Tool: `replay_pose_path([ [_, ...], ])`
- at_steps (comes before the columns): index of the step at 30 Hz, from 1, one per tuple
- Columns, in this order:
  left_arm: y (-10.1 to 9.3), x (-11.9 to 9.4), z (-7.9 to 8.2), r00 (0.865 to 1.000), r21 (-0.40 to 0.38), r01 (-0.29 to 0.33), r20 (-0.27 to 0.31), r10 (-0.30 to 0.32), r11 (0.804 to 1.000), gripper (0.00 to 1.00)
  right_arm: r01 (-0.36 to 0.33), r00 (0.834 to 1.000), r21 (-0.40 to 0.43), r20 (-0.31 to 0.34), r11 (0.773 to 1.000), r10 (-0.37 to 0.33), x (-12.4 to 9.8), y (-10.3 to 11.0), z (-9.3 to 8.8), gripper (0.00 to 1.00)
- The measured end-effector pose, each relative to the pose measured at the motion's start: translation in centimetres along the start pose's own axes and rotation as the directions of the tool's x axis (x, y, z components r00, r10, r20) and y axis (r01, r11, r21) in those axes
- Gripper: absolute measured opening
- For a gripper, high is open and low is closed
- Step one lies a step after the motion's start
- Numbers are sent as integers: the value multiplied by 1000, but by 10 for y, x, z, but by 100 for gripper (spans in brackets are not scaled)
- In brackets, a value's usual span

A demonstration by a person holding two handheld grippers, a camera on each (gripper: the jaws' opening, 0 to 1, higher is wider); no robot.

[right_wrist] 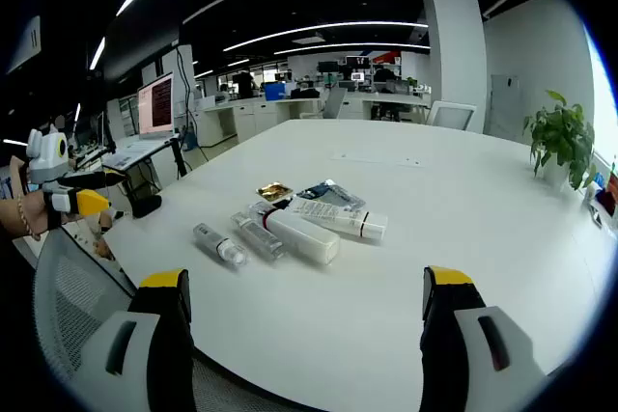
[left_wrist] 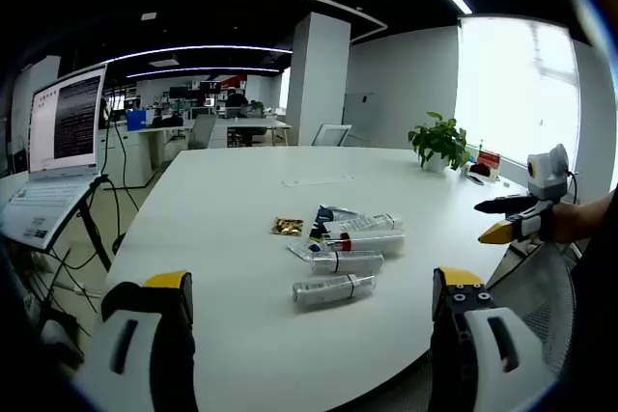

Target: Arrange the skincare products in the storage area until every visible bottle or jar stands upright without overlapping.

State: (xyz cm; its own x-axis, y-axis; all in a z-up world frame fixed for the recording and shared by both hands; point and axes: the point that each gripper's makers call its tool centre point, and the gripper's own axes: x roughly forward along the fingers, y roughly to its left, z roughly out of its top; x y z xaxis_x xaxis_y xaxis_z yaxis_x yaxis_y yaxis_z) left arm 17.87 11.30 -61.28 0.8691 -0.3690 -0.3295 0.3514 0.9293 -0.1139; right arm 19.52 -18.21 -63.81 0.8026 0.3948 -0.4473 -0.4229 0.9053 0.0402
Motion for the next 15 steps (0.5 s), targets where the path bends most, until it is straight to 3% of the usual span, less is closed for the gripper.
replay_pose_path([
  [15,-1,1,0,1000,4,5,-3,-5,1000,97,-3,1000,-5,-7,1000,3,0,1,-1,98],
])
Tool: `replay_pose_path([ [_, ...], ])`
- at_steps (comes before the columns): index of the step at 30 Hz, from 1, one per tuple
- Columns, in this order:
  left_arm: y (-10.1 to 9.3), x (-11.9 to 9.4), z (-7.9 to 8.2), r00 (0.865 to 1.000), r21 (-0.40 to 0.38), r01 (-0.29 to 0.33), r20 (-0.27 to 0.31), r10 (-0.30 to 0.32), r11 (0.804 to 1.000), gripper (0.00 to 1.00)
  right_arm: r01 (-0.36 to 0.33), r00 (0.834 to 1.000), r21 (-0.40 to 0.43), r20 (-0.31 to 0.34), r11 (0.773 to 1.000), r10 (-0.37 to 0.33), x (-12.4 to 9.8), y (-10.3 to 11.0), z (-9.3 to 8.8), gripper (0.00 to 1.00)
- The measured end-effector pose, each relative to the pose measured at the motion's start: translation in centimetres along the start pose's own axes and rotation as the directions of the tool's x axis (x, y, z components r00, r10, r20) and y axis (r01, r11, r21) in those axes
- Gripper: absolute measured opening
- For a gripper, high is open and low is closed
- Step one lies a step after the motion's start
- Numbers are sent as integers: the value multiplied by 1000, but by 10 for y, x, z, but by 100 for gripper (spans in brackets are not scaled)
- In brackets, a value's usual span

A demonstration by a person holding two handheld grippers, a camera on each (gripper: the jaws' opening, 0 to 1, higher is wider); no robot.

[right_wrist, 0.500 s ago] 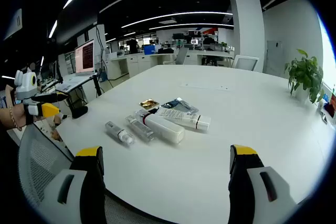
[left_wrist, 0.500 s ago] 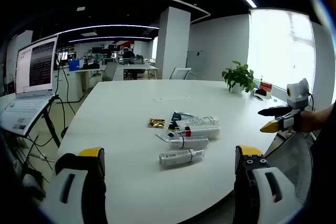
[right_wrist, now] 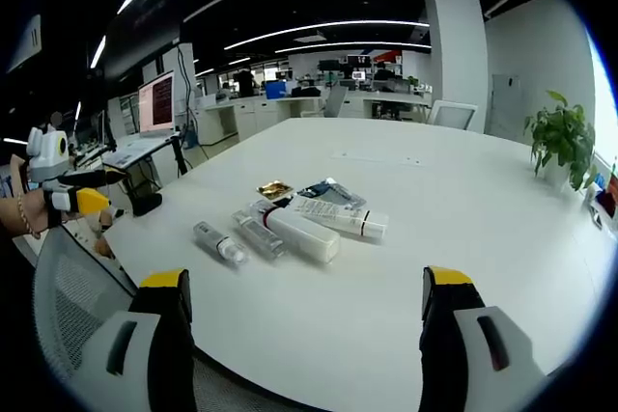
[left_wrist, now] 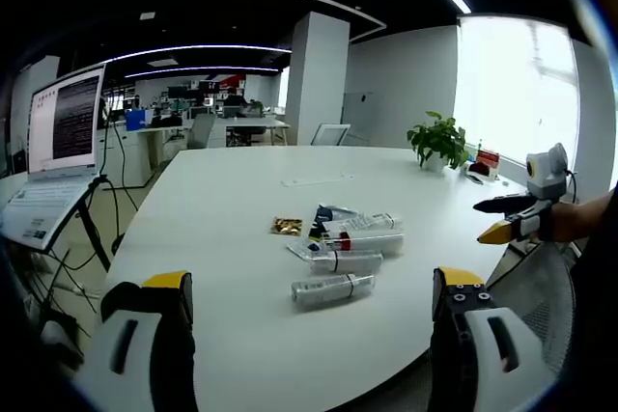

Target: Arrange the skincare products in the storage area until every visible bottle or jar stands upright without overlapping.

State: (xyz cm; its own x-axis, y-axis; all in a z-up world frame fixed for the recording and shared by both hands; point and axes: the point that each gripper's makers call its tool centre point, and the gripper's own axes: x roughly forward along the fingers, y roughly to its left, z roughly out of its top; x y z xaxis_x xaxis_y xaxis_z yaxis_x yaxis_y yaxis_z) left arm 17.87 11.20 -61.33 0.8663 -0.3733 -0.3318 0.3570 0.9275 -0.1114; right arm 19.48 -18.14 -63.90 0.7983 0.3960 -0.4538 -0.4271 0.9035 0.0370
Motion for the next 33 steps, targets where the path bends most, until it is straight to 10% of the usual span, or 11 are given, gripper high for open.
replay_pose_path([
  [33,0,1,-3,1000,6,8,-10,-8,1000,96,-72,996,41,-58,997,75,5,8,-7,95],
])
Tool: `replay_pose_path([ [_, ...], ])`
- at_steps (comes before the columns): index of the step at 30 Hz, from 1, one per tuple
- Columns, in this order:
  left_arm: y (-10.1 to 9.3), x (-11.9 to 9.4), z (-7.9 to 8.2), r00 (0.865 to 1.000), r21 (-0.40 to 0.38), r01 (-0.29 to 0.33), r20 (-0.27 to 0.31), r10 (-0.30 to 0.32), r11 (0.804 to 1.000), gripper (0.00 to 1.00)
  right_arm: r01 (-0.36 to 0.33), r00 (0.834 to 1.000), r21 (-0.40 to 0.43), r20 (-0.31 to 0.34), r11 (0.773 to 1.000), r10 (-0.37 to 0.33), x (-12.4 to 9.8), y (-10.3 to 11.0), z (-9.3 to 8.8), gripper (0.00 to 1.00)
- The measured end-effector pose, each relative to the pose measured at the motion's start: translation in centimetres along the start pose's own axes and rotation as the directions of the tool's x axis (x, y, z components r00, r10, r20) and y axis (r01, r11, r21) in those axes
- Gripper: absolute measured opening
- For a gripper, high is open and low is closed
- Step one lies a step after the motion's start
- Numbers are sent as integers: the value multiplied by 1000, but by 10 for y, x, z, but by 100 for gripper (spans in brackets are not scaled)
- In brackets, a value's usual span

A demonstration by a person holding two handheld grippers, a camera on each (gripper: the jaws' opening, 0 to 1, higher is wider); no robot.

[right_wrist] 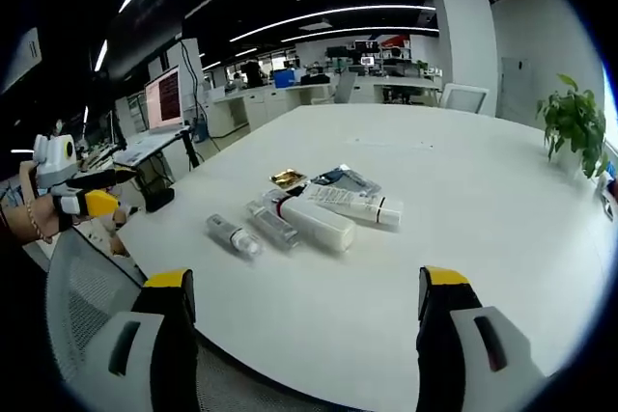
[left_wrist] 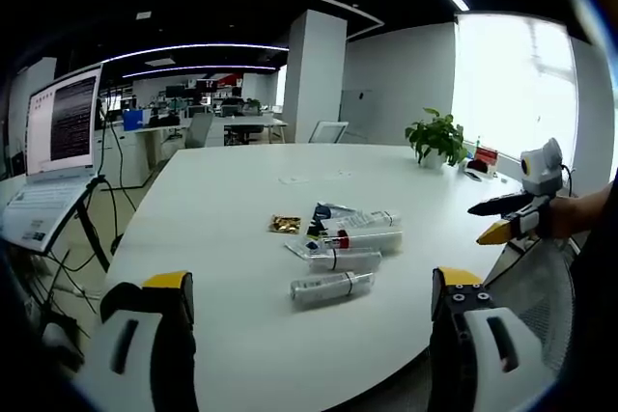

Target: Arrange the skincare products in the storage area until every visible bottle or jar stands upright without overlapping.

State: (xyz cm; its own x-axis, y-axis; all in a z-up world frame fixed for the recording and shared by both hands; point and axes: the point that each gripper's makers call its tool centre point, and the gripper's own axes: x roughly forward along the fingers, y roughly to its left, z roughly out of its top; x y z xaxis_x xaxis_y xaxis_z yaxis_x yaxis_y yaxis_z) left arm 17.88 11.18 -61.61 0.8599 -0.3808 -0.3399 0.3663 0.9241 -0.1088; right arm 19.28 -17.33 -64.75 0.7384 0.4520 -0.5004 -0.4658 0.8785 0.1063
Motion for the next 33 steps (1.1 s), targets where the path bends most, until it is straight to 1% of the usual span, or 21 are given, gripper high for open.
replay_pose_path([
  [3,0,0,0,1000,-2,1,1,-1,1000,96,-2,1000,-15,-19,1000,2,5,-4,-1,90],
  [7,0,0,1,1000,0,6,2,-6,1000,96,-5,999,-33,-37,999,3,14,-9,-2,88],
  [14,-1,0,1,1000,9,7,0,-7,1000,95,-51,996,-122,-78,991,42,30,-5,3,85],
  [18,-1,0,1,1000,2,7,3,-7,1000,95,-70,994,-147,-88,987,57,37,-5,8,83],
  [20,-1,0,2,1000,0,8,4,-8,1000,95,-84,993,-180,-98,980,67,42,-8,11,81],
  [24,-1,0,1,1000,-1,11,3,-11,1000,95,-107,990,-206,-107,973,87,49,-7,19,78],
  [28,-1,0,2,1000,2,12,7,-12,1000,94,-128,986,-249,-133,960,97,56,-10,21,76],
  [30,0,0,2,1000,5,12,5,-12,1000,94,-150,981,-279,-165,948,106,61,-14,20,76],
  [31,0,0,1,1000,4,14,4,-14,1000,94,-148,979,-309,-178,939,96,64,-17,21,75],
  [33,-1,0,2,1000,2,15,4,-15,1000,93,-159,979,-329,-177,931,105,69,-17,25,73],
])
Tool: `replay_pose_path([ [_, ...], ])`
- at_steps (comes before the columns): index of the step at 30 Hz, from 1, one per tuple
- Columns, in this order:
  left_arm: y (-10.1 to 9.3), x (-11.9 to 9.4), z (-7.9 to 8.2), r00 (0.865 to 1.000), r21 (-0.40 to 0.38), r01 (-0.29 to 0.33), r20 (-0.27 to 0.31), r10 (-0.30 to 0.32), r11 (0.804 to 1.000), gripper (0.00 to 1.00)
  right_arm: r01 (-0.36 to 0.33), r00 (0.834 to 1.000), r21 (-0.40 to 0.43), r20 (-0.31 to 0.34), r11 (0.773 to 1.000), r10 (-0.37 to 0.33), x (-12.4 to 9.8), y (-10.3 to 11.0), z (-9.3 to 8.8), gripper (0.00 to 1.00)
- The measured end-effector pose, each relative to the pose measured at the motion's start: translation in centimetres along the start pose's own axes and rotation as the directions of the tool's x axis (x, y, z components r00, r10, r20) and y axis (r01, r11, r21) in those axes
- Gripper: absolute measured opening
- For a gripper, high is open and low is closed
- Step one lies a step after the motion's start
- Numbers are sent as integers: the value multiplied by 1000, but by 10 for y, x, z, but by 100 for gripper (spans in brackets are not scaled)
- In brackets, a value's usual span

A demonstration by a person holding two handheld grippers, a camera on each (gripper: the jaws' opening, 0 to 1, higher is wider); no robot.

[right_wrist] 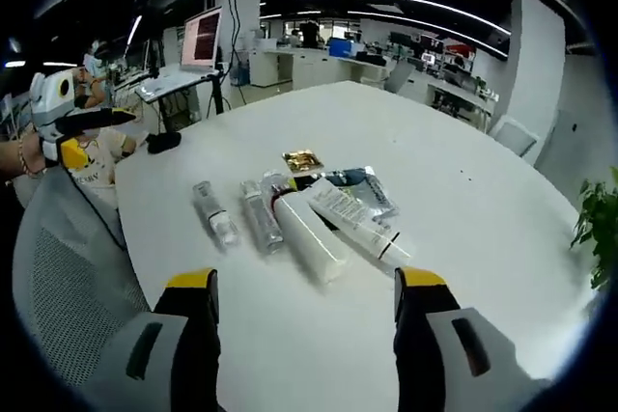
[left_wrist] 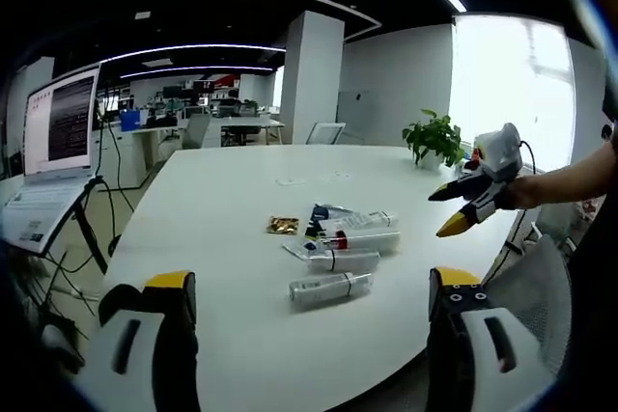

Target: Arrange the skincare products in the storage area until every visible bottle or jar stands upright without overlapping.

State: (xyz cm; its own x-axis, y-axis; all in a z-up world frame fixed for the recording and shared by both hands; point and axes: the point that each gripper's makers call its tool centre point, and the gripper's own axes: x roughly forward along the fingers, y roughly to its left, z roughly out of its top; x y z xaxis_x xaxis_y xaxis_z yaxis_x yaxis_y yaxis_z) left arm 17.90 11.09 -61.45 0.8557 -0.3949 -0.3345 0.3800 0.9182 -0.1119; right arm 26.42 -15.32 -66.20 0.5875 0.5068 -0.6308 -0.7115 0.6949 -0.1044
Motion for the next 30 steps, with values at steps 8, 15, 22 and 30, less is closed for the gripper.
replay_pose_path([
  [8,0,0,0,1000,-8,2,-3,-2,1000,93,-55,998,-82,-26,995,53,25,-1,12,66],
  [15,2,0,-2,1000,-16,-2,-8,2,1000,92,-112,992,-126,-64,986,104,44,5,18,60],
  [22,3,0,-4,1000,-27,-7,-15,7,1000,91,-155,985,-153,-97,976,142,66,5,20,55],
  [30,4,-1,-5,1000,-42,-14,-18,13,999,91,-205,975,-182,-122,962,185,87,10,28,50],
])
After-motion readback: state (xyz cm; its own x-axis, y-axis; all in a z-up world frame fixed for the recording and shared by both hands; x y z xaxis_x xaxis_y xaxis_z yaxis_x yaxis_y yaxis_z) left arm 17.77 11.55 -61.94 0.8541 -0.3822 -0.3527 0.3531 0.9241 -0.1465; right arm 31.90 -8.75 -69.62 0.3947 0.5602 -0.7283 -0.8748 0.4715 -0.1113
